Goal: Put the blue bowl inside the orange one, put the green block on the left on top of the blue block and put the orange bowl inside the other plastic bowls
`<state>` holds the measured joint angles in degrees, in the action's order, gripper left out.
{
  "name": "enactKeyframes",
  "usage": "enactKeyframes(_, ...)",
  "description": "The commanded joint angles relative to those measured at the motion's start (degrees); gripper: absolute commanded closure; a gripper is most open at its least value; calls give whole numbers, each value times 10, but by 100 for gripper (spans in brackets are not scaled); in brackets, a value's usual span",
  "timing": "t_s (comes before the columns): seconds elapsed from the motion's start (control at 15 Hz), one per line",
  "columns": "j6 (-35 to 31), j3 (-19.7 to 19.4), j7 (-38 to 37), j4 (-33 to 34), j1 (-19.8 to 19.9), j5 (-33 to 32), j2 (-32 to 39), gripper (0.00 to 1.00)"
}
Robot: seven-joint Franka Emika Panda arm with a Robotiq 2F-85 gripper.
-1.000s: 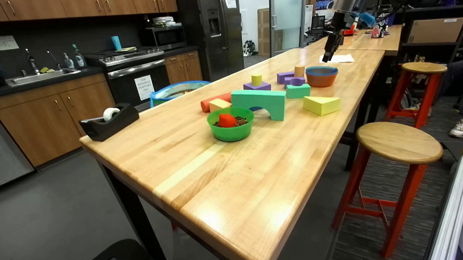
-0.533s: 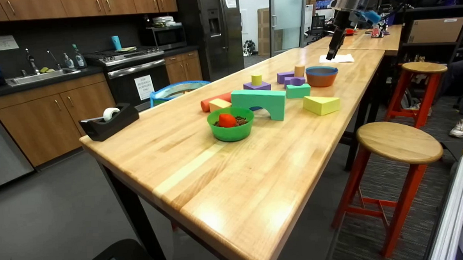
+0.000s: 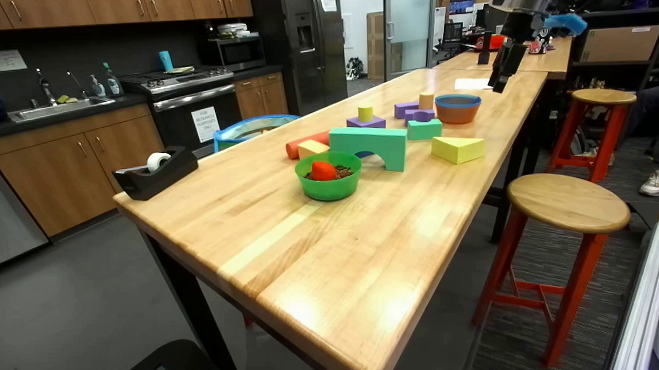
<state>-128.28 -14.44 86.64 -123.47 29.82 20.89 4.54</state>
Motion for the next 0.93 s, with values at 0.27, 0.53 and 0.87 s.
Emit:
enactKeyframes(0.27, -111, -43, 84, -131, -51, -23, -94, 0)
enactKeyframes(0.53, -177, -52, 127, -167, -73, -17, -103, 0)
enactKeyframes(0.87, -117, -56, 85, -168, -74, -145, -100, 0)
